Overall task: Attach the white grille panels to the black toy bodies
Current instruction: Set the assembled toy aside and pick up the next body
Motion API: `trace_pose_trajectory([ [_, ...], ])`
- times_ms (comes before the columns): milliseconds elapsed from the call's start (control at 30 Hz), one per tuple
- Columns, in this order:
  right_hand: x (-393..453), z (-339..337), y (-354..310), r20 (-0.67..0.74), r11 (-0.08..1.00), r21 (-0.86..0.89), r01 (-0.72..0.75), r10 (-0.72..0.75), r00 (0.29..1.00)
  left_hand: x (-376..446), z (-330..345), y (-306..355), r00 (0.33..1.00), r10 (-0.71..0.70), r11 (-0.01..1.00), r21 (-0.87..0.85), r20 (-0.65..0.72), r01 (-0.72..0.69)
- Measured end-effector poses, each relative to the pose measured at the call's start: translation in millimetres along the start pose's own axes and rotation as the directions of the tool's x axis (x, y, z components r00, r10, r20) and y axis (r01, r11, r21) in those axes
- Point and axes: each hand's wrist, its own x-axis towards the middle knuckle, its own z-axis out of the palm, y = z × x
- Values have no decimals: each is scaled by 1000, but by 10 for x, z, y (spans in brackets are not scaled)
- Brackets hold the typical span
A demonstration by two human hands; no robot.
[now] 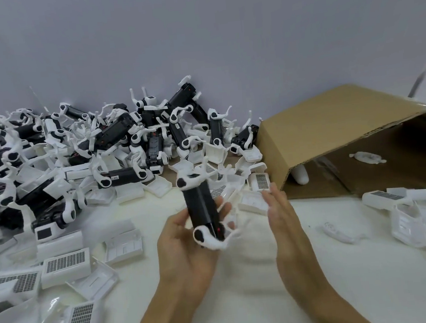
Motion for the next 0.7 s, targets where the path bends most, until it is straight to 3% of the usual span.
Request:
trace_pose_trajectory([
  [67,41,-50,81,97,948,-318,-9,42,994,4,-7,97,992,115,982,154,-51,-106],
  [167,79,-63,172,237,762,-645,54,132,963,3,27,141,939,320,898,357,-128,-257],
  [267,69,-18,208,233,655,-751,81,148,961,-22,59,117,893,423,837,443,-153,-321],
  [367,48,-64,220,90,614,-789,11,98,991,-54,72,113,925,342,884,389,-163,-258],
  [433,42,-93,186,36,655,-756,15,18,999,-46,61,113,937,312,903,355,-156,-241],
  [467,36,-89,190,24,733,-677,71,-74,997,-29,48,99,930,330,895,367,-161,-253],
  [533,22,-61,175,-77,921,-353,167,-207,975,-16,45,58,908,389,844,454,-155,-284],
  [567,28,-60,145,-118,984,-106,141,-154,981,-17,51,41,902,413,805,513,-126,-297],
  [600,43,-84,95,-92,981,184,52,-35,995,-25,62,31,900,426,765,566,-89,-306],
  [633,64,-118,52,27,887,455,-82,78,997,-39,79,16,902,429,729,608,-46,-315],
  [700,92,-199,-19,303,621,701,-350,185,935,-80,104,-29,918,392,666,671,55,-325],
])
